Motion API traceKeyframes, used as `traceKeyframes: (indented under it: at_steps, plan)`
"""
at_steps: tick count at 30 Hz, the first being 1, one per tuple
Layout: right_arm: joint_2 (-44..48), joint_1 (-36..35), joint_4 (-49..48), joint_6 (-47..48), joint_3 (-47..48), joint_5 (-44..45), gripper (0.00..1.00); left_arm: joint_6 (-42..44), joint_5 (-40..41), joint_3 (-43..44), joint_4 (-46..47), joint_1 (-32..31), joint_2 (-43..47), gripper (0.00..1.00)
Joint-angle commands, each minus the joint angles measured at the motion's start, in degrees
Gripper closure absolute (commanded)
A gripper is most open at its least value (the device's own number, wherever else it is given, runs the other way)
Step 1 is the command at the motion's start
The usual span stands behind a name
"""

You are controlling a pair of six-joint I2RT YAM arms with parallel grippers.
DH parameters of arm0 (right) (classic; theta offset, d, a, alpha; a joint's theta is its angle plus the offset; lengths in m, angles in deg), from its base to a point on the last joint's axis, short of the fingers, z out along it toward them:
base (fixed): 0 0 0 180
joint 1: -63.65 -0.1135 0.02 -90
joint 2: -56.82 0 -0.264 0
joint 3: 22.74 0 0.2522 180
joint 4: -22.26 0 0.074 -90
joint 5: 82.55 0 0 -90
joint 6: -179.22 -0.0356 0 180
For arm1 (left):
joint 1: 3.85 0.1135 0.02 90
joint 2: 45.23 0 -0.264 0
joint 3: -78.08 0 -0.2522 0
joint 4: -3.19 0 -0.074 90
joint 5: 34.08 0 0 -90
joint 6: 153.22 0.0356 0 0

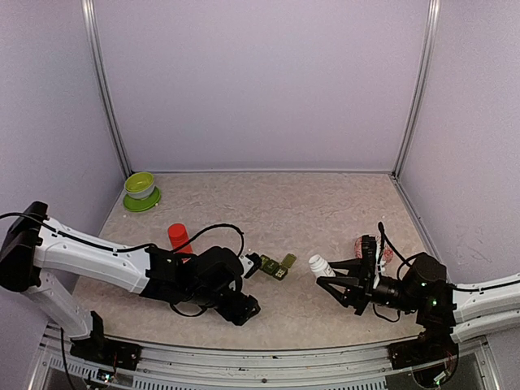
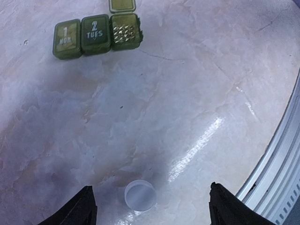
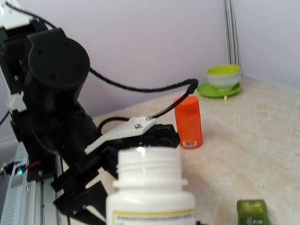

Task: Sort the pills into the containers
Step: Pick up the lid of the pill bottle from the center of the board.

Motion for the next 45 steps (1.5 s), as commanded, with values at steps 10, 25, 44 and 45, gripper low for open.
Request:
traceKeyframes:
  at_steps: [10, 25, 44, 45]
  plan:
    - [-7.4, 0.3, -3.4, -0.2, 1.9, -4.2, 0.8, -1.6, 3.8, 2.3, -5.7, -0.5, -6.0, 0.37]
    - [-7.3, 0.3, -2.2, 0.3, 2.4, -3.9, 0.79, -1.1, 2.7, 3.8, -5.3, -1.5, -8.8, 0.53]
    - [-8.5, 0.3, -1.8, 0.5, 3.3, -4.8, 0.78, -1.6, 4.4, 5.3, -6.8, -1.8, -10.5, 0.58]
    - [-8.6, 0.3, -1.7, 0.4, 3.4, -4.8, 0.78, -1.7, 4.3, 5.2, -6.9, -1.8, -10.6, 0.59]
